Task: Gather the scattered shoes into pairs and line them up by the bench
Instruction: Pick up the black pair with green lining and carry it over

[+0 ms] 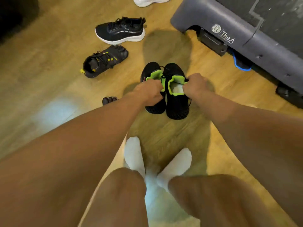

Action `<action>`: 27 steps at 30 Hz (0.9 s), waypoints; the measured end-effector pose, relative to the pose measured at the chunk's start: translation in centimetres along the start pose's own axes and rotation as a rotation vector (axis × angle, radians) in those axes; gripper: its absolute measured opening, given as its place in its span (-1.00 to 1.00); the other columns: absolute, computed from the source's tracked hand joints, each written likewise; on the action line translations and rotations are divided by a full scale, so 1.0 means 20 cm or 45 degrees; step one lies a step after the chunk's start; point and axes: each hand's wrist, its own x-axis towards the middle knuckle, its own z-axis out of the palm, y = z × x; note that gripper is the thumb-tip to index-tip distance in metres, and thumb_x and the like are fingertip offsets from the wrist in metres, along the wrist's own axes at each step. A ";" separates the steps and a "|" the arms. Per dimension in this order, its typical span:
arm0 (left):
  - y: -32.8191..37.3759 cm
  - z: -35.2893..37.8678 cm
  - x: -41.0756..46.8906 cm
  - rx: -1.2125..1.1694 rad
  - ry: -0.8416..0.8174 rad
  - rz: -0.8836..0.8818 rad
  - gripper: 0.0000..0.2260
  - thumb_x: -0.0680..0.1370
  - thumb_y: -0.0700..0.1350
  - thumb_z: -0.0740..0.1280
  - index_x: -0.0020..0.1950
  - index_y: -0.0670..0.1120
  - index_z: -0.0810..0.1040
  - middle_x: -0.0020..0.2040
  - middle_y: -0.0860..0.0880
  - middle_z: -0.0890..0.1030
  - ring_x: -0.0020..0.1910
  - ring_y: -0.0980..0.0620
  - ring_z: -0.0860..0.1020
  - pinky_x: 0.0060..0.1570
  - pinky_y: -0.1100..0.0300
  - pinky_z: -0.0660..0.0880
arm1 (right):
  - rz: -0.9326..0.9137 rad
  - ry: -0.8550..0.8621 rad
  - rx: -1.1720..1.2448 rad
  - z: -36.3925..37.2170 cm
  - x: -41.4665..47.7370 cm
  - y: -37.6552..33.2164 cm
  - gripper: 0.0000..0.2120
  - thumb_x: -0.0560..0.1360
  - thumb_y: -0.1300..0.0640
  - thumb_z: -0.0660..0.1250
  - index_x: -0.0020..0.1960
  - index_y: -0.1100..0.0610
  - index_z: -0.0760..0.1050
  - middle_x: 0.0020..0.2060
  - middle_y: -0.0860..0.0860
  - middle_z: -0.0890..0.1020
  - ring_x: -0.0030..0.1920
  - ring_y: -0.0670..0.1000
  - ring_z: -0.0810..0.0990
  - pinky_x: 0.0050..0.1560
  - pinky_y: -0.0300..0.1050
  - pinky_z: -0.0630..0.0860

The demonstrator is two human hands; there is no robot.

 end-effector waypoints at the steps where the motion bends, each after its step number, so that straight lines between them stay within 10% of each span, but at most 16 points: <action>1: 0.04 -0.11 -0.14 -0.006 -0.005 -0.028 -0.84 0.54 -0.13 0.30 -0.18 -0.16 0.38 -0.29 -0.01 0.36 -0.17 -0.09 0.43 -0.24 0.14 0.32 | -0.039 -0.023 -0.046 -0.12 -0.13 -0.07 -0.65 0.52 0.15 0.27 0.29 0.18 0.48 0.17 0.19 0.56 0.13 0.20 0.53 -0.16 -0.14 0.36; 17: 0.84 -1.45 -2.20 -0.197 0.449 -0.578 -0.73 0.52 -0.16 0.30 0.17 -0.25 0.53 0.09 -0.28 0.59 0.06 -0.25 0.55 0.02 0.08 0.50 | -0.937 0.012 -0.282 -1.66 -1.84 -0.89 -0.94 0.44 0.27 0.25 -0.21 0.20 0.40 -0.09 0.21 0.58 0.01 0.27 0.56 -0.20 -0.06 0.35; 27: 0.95 -1.32 -3.30 -0.193 0.851 -0.977 -0.85 0.49 -0.16 0.29 0.00 -0.21 0.53 0.01 -0.25 0.61 0.03 -0.29 0.54 -0.03 -0.01 0.52 | -1.523 -0.010 -0.398 -1.60 -2.85 -1.27 -0.67 0.46 0.26 0.26 0.21 0.15 0.55 0.13 0.19 0.59 0.14 0.26 0.53 -0.08 -0.06 0.43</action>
